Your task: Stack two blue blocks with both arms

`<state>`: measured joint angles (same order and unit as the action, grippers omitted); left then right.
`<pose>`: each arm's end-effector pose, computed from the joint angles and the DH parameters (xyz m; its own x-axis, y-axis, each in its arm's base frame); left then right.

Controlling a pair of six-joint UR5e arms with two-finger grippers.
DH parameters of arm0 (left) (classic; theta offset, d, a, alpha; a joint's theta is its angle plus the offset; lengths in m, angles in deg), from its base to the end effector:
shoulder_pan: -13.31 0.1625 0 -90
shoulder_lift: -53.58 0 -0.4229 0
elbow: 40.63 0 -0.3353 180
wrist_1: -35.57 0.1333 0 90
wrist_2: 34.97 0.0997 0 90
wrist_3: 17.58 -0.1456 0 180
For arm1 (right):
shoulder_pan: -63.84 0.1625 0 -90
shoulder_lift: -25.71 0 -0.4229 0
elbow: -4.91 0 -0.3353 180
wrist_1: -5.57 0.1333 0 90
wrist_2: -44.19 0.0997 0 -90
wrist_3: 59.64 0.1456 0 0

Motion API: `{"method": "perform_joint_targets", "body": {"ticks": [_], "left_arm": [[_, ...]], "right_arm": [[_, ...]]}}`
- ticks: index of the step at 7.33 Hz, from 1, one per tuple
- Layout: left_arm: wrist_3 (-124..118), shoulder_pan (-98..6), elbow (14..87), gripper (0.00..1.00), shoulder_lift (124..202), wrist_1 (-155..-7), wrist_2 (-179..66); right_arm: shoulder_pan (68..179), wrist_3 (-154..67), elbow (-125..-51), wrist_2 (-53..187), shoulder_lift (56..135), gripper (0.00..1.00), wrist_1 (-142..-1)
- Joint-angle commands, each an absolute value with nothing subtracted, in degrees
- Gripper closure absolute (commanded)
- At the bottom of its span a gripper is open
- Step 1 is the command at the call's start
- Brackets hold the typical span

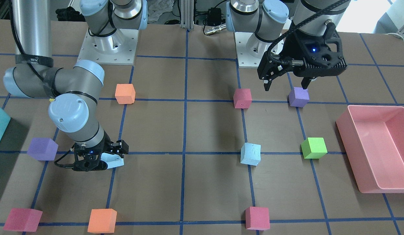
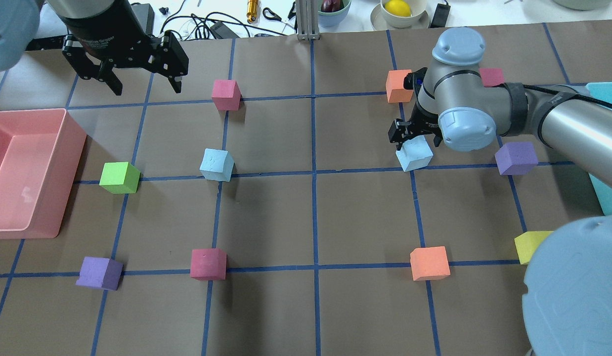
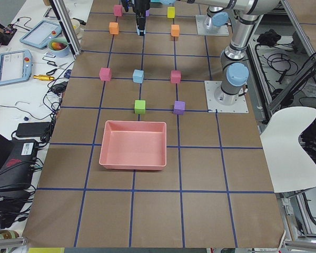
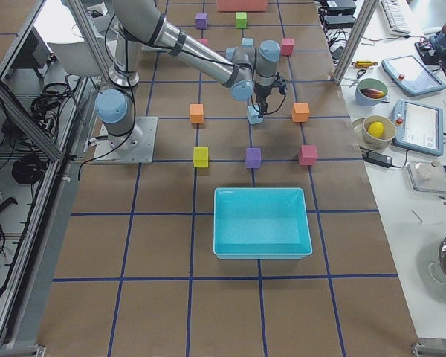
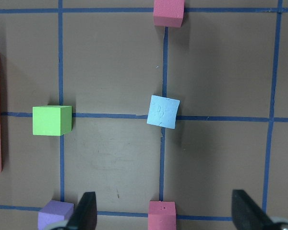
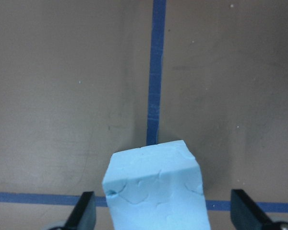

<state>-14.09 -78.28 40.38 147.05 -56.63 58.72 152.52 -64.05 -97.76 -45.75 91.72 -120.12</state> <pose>-0.1368 -0.4637 0.4776 -0.9975 -0.0368 -0.0606 -0.0331 0.9975 -0.0617 0.1210 -0.5411 0.2014 -0.9985 -0.0539 -0.0023 -0.0539 0.9984 0.0168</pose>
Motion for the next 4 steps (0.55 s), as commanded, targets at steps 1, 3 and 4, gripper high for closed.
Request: {"method": "perform_joint_targets", "body": {"ticks": [1, 3, 4], "left_arm": [[-14.06, -78.28, 40.49, 0.00, 146.93, -56.63, 58.72], [-14.15, -78.28, 40.49, 0.00, 147.01, -56.63, 58.72], [-14.15, -78.36, 40.41, 0.00, 147.19, -56.63, 58.72]], "right_arm": [[152.52, -64.04, -99.32, -44.41, 91.55, 0.00, -120.20], [152.52, -64.56, -99.86, -44.31, 91.46, 0.20, -120.73], [152.52, -64.82, -99.86, -44.49, 91.28, 0.82, -120.99]]}}
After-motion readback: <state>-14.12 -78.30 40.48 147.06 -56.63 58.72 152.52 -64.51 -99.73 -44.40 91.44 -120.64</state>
